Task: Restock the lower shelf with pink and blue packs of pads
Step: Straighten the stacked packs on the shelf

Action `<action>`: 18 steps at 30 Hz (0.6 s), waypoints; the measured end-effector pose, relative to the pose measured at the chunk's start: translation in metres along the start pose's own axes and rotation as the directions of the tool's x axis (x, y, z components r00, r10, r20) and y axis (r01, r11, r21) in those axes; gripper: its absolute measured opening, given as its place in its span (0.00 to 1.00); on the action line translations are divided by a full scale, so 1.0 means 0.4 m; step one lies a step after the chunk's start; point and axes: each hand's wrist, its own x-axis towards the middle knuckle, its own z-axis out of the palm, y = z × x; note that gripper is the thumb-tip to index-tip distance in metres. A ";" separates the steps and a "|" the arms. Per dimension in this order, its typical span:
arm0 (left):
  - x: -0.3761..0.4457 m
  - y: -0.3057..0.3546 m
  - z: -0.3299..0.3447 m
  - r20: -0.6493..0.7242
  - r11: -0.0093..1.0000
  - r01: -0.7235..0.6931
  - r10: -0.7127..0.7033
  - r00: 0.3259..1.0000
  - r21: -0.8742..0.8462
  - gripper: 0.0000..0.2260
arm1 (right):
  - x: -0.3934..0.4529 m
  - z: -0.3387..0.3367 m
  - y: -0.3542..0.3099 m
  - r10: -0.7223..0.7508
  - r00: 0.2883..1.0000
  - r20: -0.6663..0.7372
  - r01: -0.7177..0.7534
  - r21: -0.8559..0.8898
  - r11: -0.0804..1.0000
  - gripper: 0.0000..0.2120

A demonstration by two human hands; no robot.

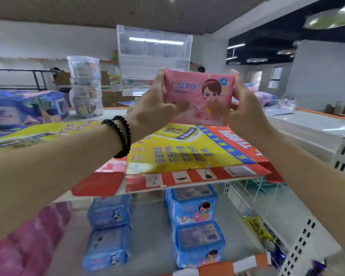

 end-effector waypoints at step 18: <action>-0.520 0.195 0.025 -0.347 0.925 0.170 -0.044 0.937 0.339 0.34 | -0.339 0.034 -0.129 -0.172 0.954 0.246 0.113 0.238 0.965 0.42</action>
